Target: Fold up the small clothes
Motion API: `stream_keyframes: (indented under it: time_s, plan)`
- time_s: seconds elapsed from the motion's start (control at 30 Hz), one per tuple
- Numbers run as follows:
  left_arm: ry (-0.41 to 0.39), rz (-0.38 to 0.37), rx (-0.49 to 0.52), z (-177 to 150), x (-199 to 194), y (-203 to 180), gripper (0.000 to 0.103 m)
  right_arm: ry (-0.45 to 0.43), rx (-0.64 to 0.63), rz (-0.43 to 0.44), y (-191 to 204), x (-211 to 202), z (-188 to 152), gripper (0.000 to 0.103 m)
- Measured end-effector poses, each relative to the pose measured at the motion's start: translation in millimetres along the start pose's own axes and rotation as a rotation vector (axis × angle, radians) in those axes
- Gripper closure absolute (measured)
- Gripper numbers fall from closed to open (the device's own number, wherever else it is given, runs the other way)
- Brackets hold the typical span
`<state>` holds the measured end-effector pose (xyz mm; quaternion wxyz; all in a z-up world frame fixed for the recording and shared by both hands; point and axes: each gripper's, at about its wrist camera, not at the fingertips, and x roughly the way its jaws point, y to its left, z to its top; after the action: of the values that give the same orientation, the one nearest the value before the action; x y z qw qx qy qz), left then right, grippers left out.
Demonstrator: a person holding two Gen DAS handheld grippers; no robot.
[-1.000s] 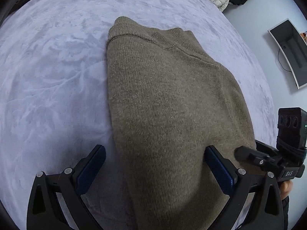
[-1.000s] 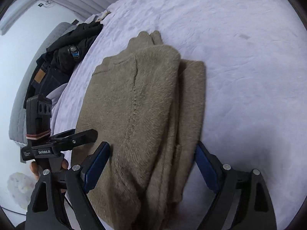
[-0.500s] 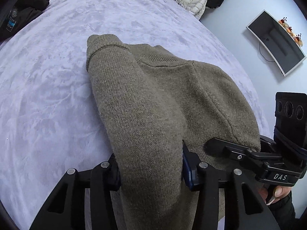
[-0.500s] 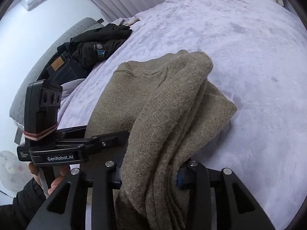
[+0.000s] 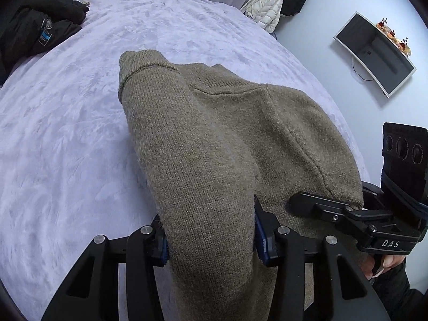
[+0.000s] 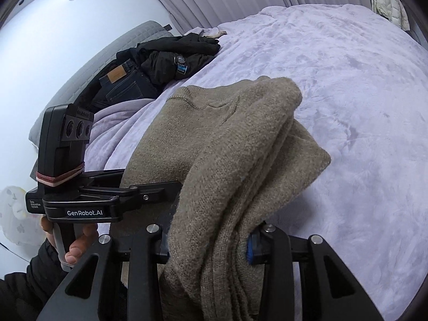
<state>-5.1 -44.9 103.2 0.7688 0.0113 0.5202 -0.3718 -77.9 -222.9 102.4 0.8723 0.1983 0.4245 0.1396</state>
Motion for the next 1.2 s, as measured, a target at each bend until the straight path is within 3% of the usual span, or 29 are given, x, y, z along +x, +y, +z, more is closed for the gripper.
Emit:
stream_keyframes:
  time_s: [0.33, 0.4, 0.47, 0.5, 0.57, 0.63, 0.7, 0.77, 0.83, 0.93, 0.97, 1.07, 1.13, 1.2]
  plan:
    - [0.025, 0.049, -0.026, -61.9, 23.8, 21.0, 0.053, 0.067, 0.014, -0.002, 9.6, 28.2, -58.1, 0.063]
    - [0.013, 0.067, -0.029, -68.3, 30.9, 26.3, 0.047, 0.078, 0.023, -0.025, 5.1, 38.2, -68.9, 0.063]
    - [-0.015, 0.106, -0.028, -74.1, 32.2, 29.3, 0.022, 0.067, 0.041, -0.045, -2.5, 43.2, -75.2, 0.057]
    - [-0.022, 0.134, -0.033, -76.4, 32.2, 31.2, 0.015, 0.061, 0.055, -0.052, -7.7, 44.7, -77.6, 0.053]
    - [-0.032, 0.130, -0.042, -80.4, 27.6, 36.4, 0.012, 0.050, 0.115, -0.049, -22.1, 43.0, -81.0, 0.039]
    - [-0.051, 0.147, -0.051, -83.2, 14.8, 39.8, 0.012, 0.041, 0.171, -0.034, -33.0, 35.1, -84.2, 0.038]
    - [-0.103, 0.195, -0.043, -87.4, -7.5, 36.6, 0.012, 0.010, 0.172, -0.074, -34.0, 18.3, -85.4, 0.038]
    - [-0.158, 0.203, -0.016, -91.6, -28.8, 28.8, 0.012, -0.041, 0.096, -0.146, -20.5, -5.4, -86.2, 0.037]
    - [-0.209, 0.142, 0.018, -93.4, -48.2, 14.4, 0.012, -0.085, -0.024, -0.190, 2.9, -25.1, -86.3, 0.037]
    - [-0.235, -0.021, 0.104, -93.1, -59.0, -13.0, 0.012, -0.082, -0.274, -0.148, 51.6, -38.9, -94.1, 0.037]
    - [-0.233, -0.042, 0.132, -94.1, -56.3, -20.1, 0.012, -0.068, -0.341, -0.126, 64.6, -37.6, -98.8, 0.037]
    - [-0.147, 0.037, 0.167, -93.5, -24.1, -27.9, 0.012, 0.003, -0.495, -0.142, 87.1, -18.7, -117.6, 0.036]
    - [-0.063, 0.079, 0.142, -96.3, 3.6, -17.3, 0.012, 0.068, -0.504, -0.208, 82.1, 0.6, -125.4, 0.037]
    - [-0.046, 0.094, 0.146, -104.4, 19.2, -10.2, 0.012, 0.116, -0.466, -0.221, 66.4, 14.3, -133.1, 0.037]
